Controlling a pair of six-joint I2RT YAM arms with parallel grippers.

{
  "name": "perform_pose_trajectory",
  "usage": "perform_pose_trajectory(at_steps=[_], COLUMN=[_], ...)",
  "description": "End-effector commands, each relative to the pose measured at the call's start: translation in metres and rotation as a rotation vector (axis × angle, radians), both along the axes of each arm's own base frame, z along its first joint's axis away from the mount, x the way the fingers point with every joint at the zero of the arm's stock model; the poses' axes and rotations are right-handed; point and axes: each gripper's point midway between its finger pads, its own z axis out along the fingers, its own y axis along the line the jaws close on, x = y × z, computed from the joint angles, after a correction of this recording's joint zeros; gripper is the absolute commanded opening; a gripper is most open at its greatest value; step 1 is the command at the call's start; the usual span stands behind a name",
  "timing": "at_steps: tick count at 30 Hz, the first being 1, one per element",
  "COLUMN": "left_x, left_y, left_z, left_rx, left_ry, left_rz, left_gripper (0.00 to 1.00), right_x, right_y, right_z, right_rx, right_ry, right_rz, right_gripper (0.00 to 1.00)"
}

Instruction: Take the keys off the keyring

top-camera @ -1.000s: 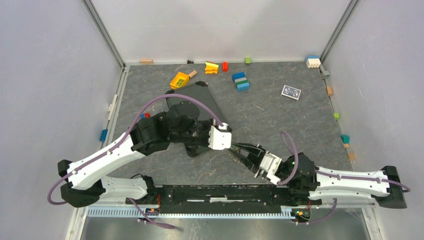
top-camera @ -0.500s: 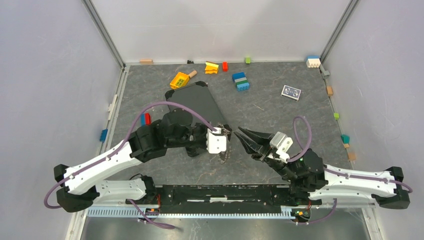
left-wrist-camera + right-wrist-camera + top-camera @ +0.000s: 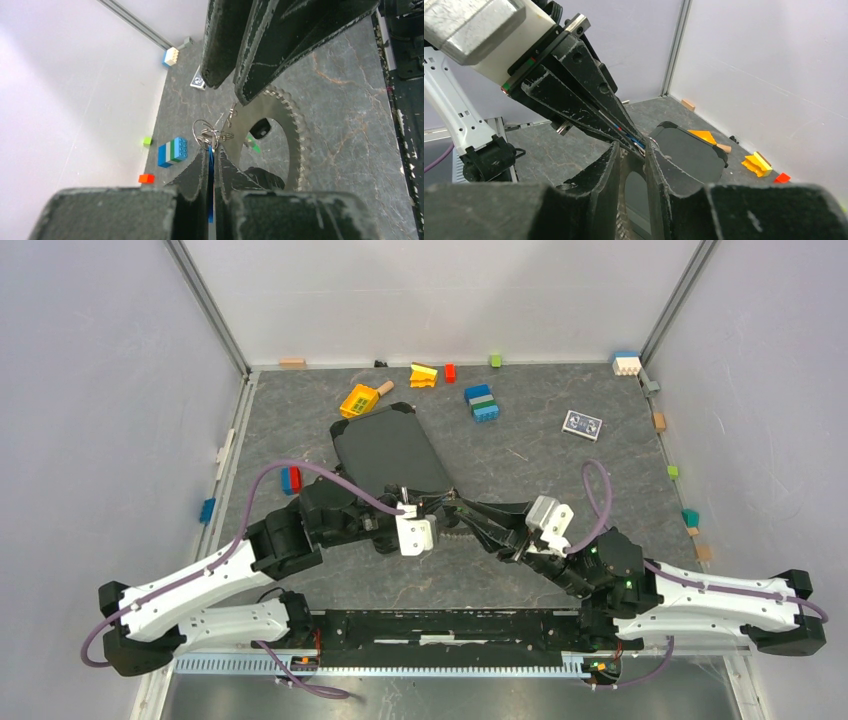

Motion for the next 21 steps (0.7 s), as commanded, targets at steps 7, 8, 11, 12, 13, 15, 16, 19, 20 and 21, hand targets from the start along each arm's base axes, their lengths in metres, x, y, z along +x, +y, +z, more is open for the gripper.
perform_pose_trajectory(at_steps=[7, 8, 11, 12, 13, 15, 16, 19, 20, 21], left_x=[-0.009, -0.010, -0.011, -0.011, -0.011, -0.012, -0.013, -0.015, -0.016, -0.017], left_y=[-0.002, -0.002, -0.003, -0.003, -0.002, -0.002, -0.002, -0.002, -0.003, -0.003], left_z=[0.042, 0.043, 0.042, 0.041, 0.041, 0.041, 0.040, 0.040, 0.039, 0.039], left_rx=[-0.123, -0.124, -0.119, -0.115, -0.113, -0.110, -0.107, -0.104, -0.101, -0.103], left_ry=[-0.133, -0.131, -0.130, -0.130, -0.131, -0.132, -0.132, -0.136, -0.138, -0.139], left_rz=[-0.071, -0.076, -0.083, -0.086, -0.087, -0.093, -0.096, -0.109, -0.116, -0.122], left_gripper=[0.02, 0.02, 0.02, 0.02, 0.02, 0.02, 0.02, 0.02, 0.02, 0.02], right_x=[0.004, 0.004, 0.005, 0.005, 0.005, 0.005, 0.005, 0.005, 0.005, 0.004], right_y=[-0.003, -0.002, -0.002, -0.002, -0.002, -0.001, -0.001, -0.001, -0.001, -0.001], right_z=[0.011, 0.010, 0.010, 0.010, 0.010, 0.009, 0.009, 0.009, 0.009, 0.009], right_rx=[0.022, 0.022, 0.029, 0.032, 0.032, 0.028, 0.026, 0.028, 0.030, 0.030], right_ry=[0.027, 0.028, 0.028, 0.027, 0.026, 0.026, 0.025, 0.021, 0.018, 0.017], right_rz=[-0.026, -0.028, -0.031, -0.030, -0.032, -0.035, -0.035, -0.032, -0.030, -0.028], right_gripper=[0.25, 0.25, 0.25, 0.25, 0.25, 0.25, 0.25, 0.25, 0.25, 0.25])
